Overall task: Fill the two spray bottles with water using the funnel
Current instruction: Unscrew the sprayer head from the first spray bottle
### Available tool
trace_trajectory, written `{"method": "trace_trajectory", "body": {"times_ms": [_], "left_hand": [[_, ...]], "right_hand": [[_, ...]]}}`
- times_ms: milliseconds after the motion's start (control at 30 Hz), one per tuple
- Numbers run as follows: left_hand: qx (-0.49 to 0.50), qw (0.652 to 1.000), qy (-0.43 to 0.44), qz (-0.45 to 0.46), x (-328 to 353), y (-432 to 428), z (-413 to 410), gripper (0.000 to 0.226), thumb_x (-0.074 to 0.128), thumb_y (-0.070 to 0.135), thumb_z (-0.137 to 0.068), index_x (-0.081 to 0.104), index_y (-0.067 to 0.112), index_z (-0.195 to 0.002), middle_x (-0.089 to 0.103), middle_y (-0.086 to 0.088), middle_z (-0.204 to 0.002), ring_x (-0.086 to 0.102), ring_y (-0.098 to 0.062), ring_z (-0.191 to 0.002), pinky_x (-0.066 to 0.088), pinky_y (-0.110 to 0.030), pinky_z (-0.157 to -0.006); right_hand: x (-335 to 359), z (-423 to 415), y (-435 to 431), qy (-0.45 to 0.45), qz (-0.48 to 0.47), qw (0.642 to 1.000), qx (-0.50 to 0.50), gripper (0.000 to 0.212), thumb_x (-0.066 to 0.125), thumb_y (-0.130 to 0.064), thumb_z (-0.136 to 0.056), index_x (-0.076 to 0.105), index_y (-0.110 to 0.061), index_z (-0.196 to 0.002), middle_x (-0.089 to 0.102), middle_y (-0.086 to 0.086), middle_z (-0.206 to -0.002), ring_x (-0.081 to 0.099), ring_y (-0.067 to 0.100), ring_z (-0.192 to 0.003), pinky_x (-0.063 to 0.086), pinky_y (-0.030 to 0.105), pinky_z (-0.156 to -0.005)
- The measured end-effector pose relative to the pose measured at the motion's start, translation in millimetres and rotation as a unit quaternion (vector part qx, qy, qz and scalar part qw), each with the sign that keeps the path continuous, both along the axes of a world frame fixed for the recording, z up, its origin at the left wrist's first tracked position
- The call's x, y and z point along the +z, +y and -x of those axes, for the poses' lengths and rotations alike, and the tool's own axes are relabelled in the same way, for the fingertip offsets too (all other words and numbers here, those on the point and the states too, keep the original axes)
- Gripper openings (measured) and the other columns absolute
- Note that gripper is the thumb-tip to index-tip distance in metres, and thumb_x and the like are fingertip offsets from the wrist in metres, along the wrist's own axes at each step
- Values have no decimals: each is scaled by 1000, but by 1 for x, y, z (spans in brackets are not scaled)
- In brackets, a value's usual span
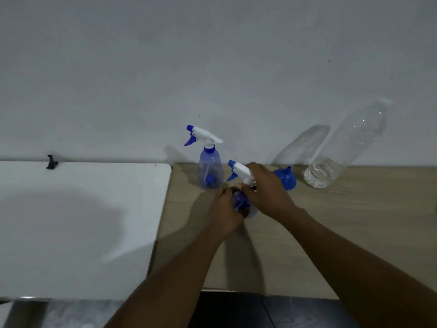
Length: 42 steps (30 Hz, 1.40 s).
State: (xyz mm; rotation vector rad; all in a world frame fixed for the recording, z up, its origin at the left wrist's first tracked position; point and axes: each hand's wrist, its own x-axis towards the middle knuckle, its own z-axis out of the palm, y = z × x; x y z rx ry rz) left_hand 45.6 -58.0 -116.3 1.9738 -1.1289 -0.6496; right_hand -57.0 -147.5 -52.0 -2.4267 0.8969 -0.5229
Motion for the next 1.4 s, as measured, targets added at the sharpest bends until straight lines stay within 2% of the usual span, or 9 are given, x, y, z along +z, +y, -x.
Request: {"method": "trace_trajectory", "body": {"times_ms": [200,333,533,733,867,1033,1167,1300,1400], "left_hand": [[5,1000,1,-18,-9,61,10,53,73,40,-66,60,21,-114,63,1,-112,62,-14,-98,52,-33,-87],[-28,995,41,-86,-13,74,17,52,72,16,-87,52,7,-134,58,-7,-133,56,-19,-121,42,-25,-102],[23,998,48,-24,-20,87,20,57,81,24,-73,59,18,-125,66,-2,-119,63,-19,-107,51,-41,-99],[20,998,66,-6,-19,86,14,54,86,28,-73,62,20,-120,68,2,-110,64,-14,-97,52,-31,-89],[-12,999,42,-18,-17,86,9,52,82,25,-77,60,19,-124,67,0,-115,61,-10,-100,49,-26,-91],[1,998,63,-18,-24,86,7,67,85,52,-62,61,31,-120,70,7,-106,66,-10,-95,56,-39,-88],[-3,998,58,-12,-25,86,7,68,80,53,-61,60,30,-122,69,7,-108,65,-9,-96,55,-36,-89],[7,998,59,-11,-28,86,8,65,87,45,-63,60,29,-120,68,7,-102,65,-10,-88,57,-37,-83],[7,998,58,-6,-29,86,7,61,88,42,-64,61,29,-117,68,9,-101,65,-9,-88,56,-35,-83]], "right_hand": [[-11,26,53,-4,-1,999,41,35,70,-24,-90,53,-17,-119,57,1,-106,58,18,-88,54,37,-75],[-22,35,73,8,29,997,67,33,69,-25,-90,53,-15,-117,56,4,-107,55,18,-88,52,35,-73],[-30,36,69,77,181,980,29,36,80,-33,-80,55,-15,-100,61,3,-86,49,18,-70,35,29,-62],[-20,40,58,55,53,988,134,35,67,-20,-86,49,-16,-117,55,1,-110,45,15,-94,40,36,-82],[-19,36,52,90,120,981,125,55,65,-57,-83,51,-21,-123,56,-4,-113,49,16,-97,38,32,-80],[-14,28,50,57,37,983,173,50,68,-23,-85,48,-22,-131,58,0,-121,51,21,-106,39,38,-85],[-12,28,45,99,89,977,164,63,72,-44,-81,45,-24,-134,55,-1,-121,50,20,-105,42,37,-85],[-10,26,46,82,-12,978,191,60,70,-19,-84,41,-24,-136,54,0,-122,50,22,-104,45,43,-86],[-7,31,43,91,-24,976,194,74,71,-28,-78,33,-27,-142,51,0,-128,50,23,-106,47,45,-88]]}}
